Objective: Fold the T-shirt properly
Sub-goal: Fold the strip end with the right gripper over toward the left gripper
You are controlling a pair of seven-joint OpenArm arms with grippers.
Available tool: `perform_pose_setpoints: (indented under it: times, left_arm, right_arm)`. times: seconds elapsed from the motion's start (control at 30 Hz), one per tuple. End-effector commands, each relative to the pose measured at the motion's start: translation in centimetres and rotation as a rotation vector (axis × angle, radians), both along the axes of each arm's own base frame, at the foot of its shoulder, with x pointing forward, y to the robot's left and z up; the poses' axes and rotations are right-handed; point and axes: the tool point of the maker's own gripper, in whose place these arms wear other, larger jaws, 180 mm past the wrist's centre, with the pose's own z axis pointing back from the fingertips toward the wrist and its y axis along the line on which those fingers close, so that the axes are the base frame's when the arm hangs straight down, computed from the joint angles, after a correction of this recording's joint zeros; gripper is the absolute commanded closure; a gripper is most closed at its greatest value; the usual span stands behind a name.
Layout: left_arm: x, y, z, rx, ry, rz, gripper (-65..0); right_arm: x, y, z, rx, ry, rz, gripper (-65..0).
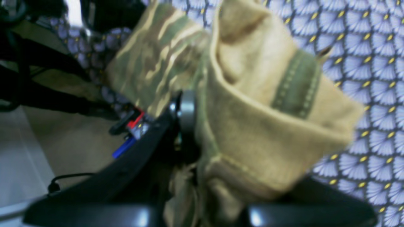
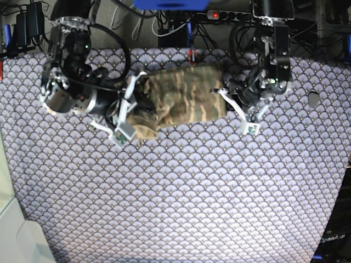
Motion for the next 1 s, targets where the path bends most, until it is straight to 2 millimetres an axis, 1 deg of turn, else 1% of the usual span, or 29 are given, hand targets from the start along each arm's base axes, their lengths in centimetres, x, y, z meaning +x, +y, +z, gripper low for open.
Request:
perform_pose_setpoints:
  times: [0.0, 0.1, 0.2, 0.3, 0.4, 0.5, 0.57, 0.67, 0.73, 0.93, 0.97]
  left_arm:
    - [-0.4, 0.2, -0.1, 0.015, 0.02, -0.01, -0.3]
    - [-0.5, 0.6, -0.1, 0.026, 0.022, -0.01, -0.3]
    - [-0.9, 0.9, -0.4, 0.032, 0.033, -0.011, -0.3]
    - [-0.9, 0.9, -0.4, 0.034, 0.033, -0.011, -0.3]
    - [-0.9, 0.9, -0.4, 0.034, 0.033, -0.011, -0.3]
    - [-0.9, 0.8, -0.4, 0.031, 0.031, -0.011, -0.3]
    - [-0.8, 0.7, -0.2, 0.027, 0.026, -0.011, -0.3]
    - [-0.7, 0.5, 0.0, 0.019, 0.02, -0.011, -0.3]
    - [-0.7, 0.6, 0.0, 0.02, 0.02, -0.009, -0.3]
    - [-0.3, 0.7, 0.1, 0.021, 0.013, -0.009, -0.3]
    - [0.0, 0.6, 0.3, 0.019, 0.009, -0.008, -0.3]
  right_arm:
    - [0.9, 0.4, 1.8, 0.036, -0.066, 0.01, 0.0]
    - [1.8, -0.1, 2.4, 0.02, -0.095, 0.011, 0.0]
    - [1.9, -0.1, 2.9, 0.016, -0.114, 0.015, 0.0]
    - [1.8, 0.2, 3.1, 0.02, -0.119, 0.018, 0.0]
    - [1.1, 1.7, 2.9, 0.069, -0.096, 0.021, 0.0]
    - [-0.2, 4.1, 2.8, 0.102, -0.076, 0.082, 0.0]
    - [-0.7, 5.8, 3.2, 0.142, -0.083, 0.112, 0.0]
    - [-1.1, 7.1, 3.5, 0.178, -0.093, 0.14, 0.0]
    - [-1.4, 7.5, 3.5, 0.193, -0.093, 0.148, 0.0]
    - [-1.2, 7.6, 2.9, 0.197, -0.073, 0.144, 0.0]
    - [-1.2, 7.6, 2.9, 0.204, -0.074, 0.141, 0.0]
